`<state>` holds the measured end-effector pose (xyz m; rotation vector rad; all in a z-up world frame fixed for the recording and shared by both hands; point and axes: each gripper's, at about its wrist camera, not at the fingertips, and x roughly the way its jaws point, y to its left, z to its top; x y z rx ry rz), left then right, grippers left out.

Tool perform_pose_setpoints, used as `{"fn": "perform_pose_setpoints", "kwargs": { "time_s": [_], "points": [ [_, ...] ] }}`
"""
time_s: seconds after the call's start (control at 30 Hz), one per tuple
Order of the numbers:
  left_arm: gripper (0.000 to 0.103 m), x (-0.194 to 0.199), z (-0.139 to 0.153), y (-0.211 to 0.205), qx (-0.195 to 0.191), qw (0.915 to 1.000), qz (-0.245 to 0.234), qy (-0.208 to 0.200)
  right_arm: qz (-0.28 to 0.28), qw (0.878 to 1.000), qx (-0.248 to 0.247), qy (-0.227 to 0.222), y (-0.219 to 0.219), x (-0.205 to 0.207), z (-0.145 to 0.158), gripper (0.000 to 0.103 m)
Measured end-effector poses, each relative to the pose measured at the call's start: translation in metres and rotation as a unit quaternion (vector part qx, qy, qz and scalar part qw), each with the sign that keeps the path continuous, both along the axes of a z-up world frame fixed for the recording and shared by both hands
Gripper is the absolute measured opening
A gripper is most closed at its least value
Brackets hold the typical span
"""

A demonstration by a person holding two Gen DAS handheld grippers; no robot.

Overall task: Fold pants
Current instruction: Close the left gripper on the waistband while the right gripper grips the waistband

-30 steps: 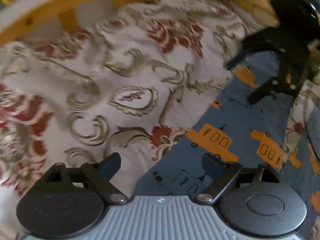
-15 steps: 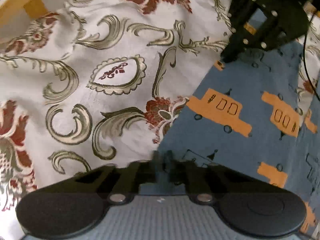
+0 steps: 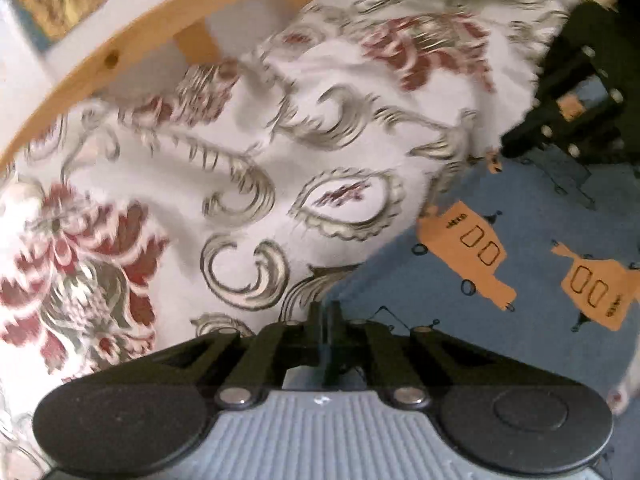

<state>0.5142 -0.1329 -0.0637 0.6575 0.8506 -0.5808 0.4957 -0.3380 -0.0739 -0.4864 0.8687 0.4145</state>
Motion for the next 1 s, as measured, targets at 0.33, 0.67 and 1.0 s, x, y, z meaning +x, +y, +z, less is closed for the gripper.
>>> {"fn": "perform_pose_setpoints", "kwargs": {
  "time_s": [0.33, 0.67, 1.0],
  "points": [
    [0.083, 0.012, 0.056, 0.098, -0.046, 0.9981, -0.030, 0.028, 0.048, 0.993, 0.106, 0.025, 0.005, 0.000, 0.022, 0.071],
    [0.046, 0.037, 0.037, 0.141, 0.023, 0.9893, -0.025, 0.142, 0.109, 0.987, 0.108, 0.055, 0.080, 0.038, 0.016, 0.064],
    [0.014, 0.032, 0.032, 0.123, 0.079, 0.9869, -0.031, 0.137, 0.109, 0.990, 0.078, 0.052, 0.103, 0.057, 0.010, 0.048]
  ]
}}
